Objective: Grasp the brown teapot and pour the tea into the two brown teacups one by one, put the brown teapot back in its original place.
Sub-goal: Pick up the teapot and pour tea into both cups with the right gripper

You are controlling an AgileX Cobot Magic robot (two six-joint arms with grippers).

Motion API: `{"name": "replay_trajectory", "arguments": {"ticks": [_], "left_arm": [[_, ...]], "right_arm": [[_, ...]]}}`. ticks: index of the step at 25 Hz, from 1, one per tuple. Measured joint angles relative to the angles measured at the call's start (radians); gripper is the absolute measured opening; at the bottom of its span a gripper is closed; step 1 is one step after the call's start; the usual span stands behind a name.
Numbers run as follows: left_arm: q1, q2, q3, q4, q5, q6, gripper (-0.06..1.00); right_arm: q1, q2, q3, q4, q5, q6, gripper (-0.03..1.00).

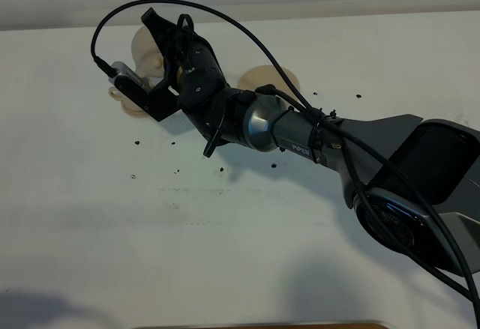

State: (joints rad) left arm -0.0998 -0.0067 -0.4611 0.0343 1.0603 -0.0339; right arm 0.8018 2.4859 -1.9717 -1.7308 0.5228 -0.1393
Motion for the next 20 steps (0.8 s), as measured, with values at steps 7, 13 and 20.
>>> {"name": "replay_trajectory", "arguments": {"ticks": [7, 13, 20], "left_arm": [[0.0, 0.0, 0.0, 0.0, 0.0, 0.0, 0.07], [0.0, 0.0, 0.0, 0.0, 0.0, 0.0, 0.07], [0.0, 0.0, 0.0, 0.0, 0.0, 0.0, 0.07]], "right_arm": [[0.001, 0.0, 0.0, 0.0, 0.0, -0.008, 0.12], [0.001, 0.0, 0.0, 0.0, 0.0, -0.008, 0.12], [0.001, 0.0, 0.0, 0.0, 0.0, -0.009, 0.12]]}}
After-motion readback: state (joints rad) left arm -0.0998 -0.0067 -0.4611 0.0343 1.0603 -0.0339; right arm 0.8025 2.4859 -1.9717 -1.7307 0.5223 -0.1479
